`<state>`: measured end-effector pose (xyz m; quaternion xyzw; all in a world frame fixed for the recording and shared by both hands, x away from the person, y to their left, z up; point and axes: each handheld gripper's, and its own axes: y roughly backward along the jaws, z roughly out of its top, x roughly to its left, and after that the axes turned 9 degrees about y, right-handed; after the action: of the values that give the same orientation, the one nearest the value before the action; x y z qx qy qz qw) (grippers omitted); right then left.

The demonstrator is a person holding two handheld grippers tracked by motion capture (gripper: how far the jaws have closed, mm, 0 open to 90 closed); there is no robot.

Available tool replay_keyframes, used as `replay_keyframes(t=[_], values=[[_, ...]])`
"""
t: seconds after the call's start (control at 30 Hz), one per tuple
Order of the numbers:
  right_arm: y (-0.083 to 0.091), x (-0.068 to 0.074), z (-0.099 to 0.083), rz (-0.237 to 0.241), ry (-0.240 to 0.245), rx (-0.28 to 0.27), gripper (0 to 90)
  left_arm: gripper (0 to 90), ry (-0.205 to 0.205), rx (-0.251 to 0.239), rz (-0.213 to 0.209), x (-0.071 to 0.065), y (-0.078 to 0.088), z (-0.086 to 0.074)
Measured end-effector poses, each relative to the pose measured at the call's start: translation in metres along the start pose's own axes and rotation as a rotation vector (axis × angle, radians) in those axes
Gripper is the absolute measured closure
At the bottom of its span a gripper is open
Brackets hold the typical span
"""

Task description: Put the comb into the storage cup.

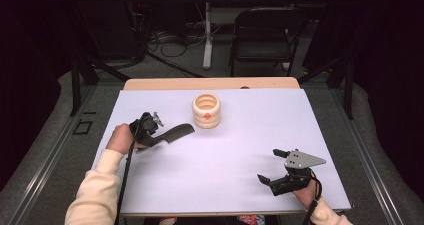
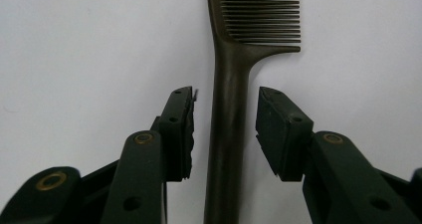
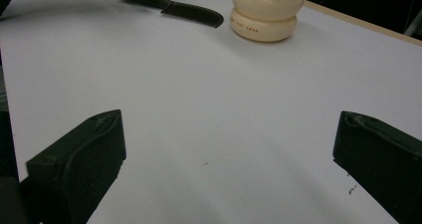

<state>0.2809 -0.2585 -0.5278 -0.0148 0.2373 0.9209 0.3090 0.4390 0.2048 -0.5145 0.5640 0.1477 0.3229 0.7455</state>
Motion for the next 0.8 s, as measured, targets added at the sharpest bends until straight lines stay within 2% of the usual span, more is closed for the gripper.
replay_keyframes(t=[0.07, 0.37, 0.63, 0.8], values=[[0.000, 0.000, 0.000, 0.001, 0.001, 0.000, 0.0, 60.3, 0.008, 0.007, -0.010, 0.001, -0.002, 0.002], [0.000, 0.000, 0.000, 0.003, -0.001, 0.001, 0.0, 65.0, -0.034, 0.073, -0.036, 0.001, -0.014, 0.008], [0.000, 0.000, 0.000, 0.003, -0.002, 0.003, 0.0, 66.6, -0.059, 0.082, -0.042, 0.000, -0.018, 0.016], [0.000, 0.000, 0.000, 0.004, -0.002, 0.003, 0.0, 69.3, -0.045, 0.083, -0.044, 0.000, -0.019, 0.018]])
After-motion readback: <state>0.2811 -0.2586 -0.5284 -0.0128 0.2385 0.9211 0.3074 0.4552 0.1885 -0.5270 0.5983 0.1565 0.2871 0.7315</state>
